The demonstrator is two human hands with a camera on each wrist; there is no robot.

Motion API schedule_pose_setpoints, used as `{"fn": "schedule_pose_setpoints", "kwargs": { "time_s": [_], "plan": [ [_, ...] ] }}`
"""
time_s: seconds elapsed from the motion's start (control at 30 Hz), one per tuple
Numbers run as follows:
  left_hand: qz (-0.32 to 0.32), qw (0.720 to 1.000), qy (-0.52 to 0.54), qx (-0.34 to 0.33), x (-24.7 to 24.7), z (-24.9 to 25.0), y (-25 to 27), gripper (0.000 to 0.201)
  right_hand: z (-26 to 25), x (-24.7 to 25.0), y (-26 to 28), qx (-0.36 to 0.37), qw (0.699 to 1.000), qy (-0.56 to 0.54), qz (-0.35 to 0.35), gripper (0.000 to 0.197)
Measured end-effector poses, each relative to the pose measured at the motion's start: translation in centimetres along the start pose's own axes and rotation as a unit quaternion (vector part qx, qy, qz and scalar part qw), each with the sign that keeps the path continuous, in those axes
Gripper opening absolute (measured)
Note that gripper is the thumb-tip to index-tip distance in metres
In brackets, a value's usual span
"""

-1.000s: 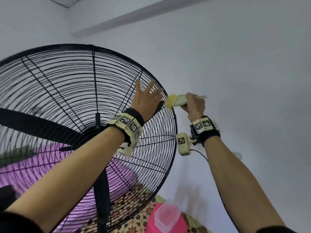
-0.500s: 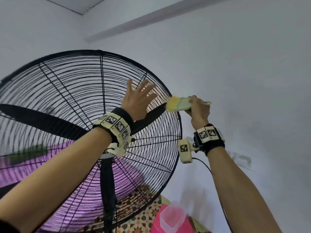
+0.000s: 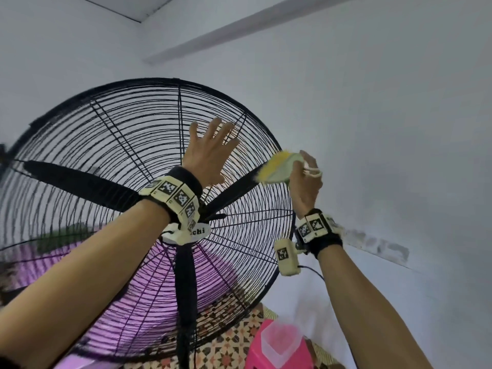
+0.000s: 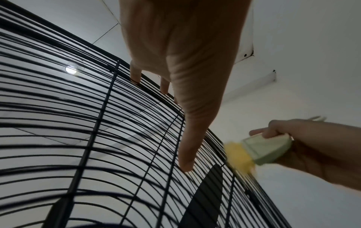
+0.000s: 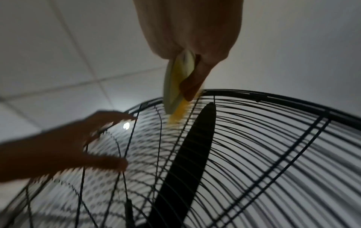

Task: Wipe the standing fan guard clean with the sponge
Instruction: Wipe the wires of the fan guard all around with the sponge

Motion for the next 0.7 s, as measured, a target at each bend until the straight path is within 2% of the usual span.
{"fn": "schedule_pose_setpoints", "kwargs": {
  "time_s": [0.07, 0.2, 0.27, 0.37, 0.53, 0.63, 0.7],
  "plan": [
    [-0.005, 1.000, 0.014, -0.002, 0.2, -0.1, -0.2, 0.103, -0.4, -0.6, 0.8, 0.023, 0.999, 0.011, -0.025, 0.028],
    [0.003, 0.999, 0.040, -0.007, 0.4, -0.8, -0.2, 0.094, 0.0, 1.4, 1.0, -0.016, 0.997, -0.025, 0.066, 0.034],
    [0.011, 0.999, 0.047, -0.013, 0.5, -1.0, -0.1, 0.091, 0.3, 0.3, 2.0, -0.020, 0.999, -0.009, 0.036, 0.037],
    [0.007, 0.999, 0.044, -0.010, 0.5, -1.2, 0.0, 0.089, 0.6, -1.6, 3.4, -0.012, 0.999, 0.010, -0.037, 0.028],
    [0.000, 1.000, 0.028, -0.004, 0.8, -1.5, -0.2, 0.086, 1.0, -0.7, 4.2, -0.046, 0.999, -0.020, 0.010, 0.035],
    [-0.001, 1.000, 0.020, -0.004, 0.8, -1.4, -0.3, 0.085, 0.6, -2.6, 5.1, -0.023, 0.997, -0.008, -0.067, 0.029],
    [0.002, 1.000, 0.014, 0.001, 0.8, -1.4, -0.4, 0.087, 0.2, -2.5, 5.1, -0.007, 0.996, 0.015, -0.084, 0.026]
  ]
}}
Point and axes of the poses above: each hand's wrist, its own y-axis away from the middle knuckle, its own x-axis out of the back of the hand, z = x × y, the point moved 10 cm from there along -y, towards the middle knuckle, and after that the axes turned 14 degrees about y, right-handed, at the moved point
